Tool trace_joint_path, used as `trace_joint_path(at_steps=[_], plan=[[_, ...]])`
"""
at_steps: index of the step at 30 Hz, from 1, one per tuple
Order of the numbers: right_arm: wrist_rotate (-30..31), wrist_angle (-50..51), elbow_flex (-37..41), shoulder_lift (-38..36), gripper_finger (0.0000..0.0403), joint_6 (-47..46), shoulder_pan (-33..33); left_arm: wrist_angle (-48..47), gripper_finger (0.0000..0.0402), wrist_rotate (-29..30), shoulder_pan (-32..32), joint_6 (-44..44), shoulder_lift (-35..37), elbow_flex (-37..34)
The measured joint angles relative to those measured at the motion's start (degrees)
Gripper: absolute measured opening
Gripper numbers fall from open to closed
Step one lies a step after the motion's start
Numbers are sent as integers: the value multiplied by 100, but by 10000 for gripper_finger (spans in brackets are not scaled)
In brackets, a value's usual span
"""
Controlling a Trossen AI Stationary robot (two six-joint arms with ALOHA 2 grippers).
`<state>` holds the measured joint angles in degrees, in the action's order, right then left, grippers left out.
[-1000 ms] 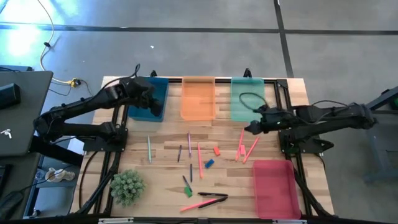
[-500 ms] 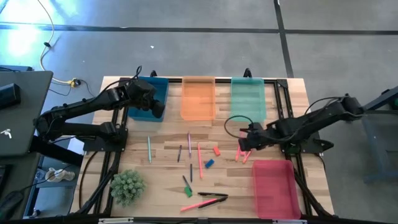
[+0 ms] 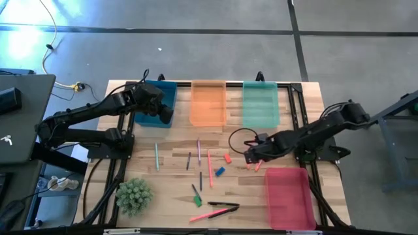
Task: Sort crayons/erasers/pens/pencils in bins
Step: Put the pink eraser into the green bin
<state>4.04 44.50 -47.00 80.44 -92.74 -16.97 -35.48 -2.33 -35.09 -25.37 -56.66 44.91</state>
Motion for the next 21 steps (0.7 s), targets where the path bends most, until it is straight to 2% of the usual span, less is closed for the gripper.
trace_joint_path(at_steps=[5, 14, 21], plan=[[-57, -144, -2, 348, 206, -1, 0, 0, 101, 0, 0, -1, 0, 0], [-44, -246, -2, 553, 115, -132, 7, 2, 102, 0, 0, 1, 0, 0], [108, -254, -2, 551, 107, -128, 48, 2, 102, 0, 0, -10, 0, 0]])
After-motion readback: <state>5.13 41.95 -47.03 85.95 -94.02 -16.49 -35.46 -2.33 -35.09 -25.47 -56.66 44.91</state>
